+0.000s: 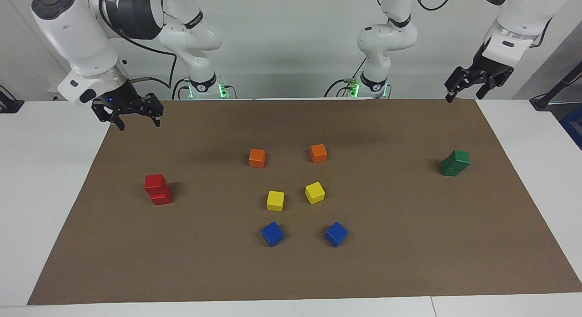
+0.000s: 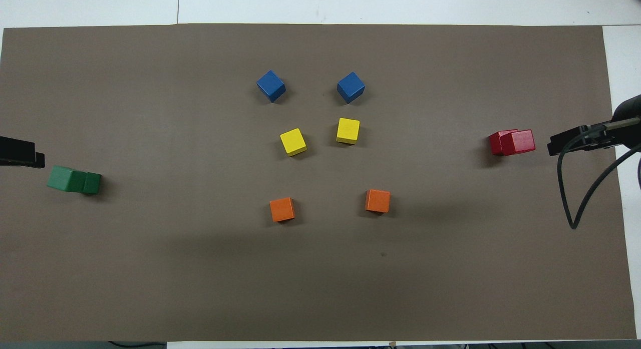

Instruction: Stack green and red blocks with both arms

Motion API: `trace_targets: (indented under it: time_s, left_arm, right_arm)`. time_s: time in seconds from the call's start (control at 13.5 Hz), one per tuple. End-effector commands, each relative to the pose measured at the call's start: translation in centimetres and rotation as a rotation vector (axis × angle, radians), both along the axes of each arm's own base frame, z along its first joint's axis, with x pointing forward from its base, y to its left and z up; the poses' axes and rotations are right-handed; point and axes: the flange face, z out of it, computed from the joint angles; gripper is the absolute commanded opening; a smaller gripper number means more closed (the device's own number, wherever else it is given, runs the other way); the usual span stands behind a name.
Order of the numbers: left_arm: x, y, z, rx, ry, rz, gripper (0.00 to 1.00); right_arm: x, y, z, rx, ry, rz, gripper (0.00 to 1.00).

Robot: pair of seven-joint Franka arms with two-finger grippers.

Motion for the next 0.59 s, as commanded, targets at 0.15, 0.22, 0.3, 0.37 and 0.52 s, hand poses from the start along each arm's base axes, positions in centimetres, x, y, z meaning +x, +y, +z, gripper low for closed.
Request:
trace_targets:
  time_s: [0.15,0.22,0.3,0.37,0.52]
  left_arm:
    - [-0.28,-0.07,0.44,0.007,-0.020,-0.019,1.00]
    - [-0.29,0.00,0.44,0.007,-0.020,-0.017,1.00]
    - [-0.29,0.01,0.44,0.007,-0.020,-0.017,1.00]
    - [-0.27,0.08,0.46,0.007,-0.022,-0.016,1.00]
    - [-0.29,0.08,0.44,0.007,-0.020,-0.016,1.00]
  right_arm:
    - [0.04,0.19,0.38,0.001,0.009,-0.014,1.00]
    - [0.03,0.20,0.31,0.003,0.011,-0.015,1.00]
    - [0.02,0.20,0.24,0.003,0.012,-0.015,1.00]
    - [-0.03,0.21,0.25,0.003,0.012,-0.016,1.00]
    - [-0.09,0.11,0.13,0.001,0.014,-0.020,1.00]
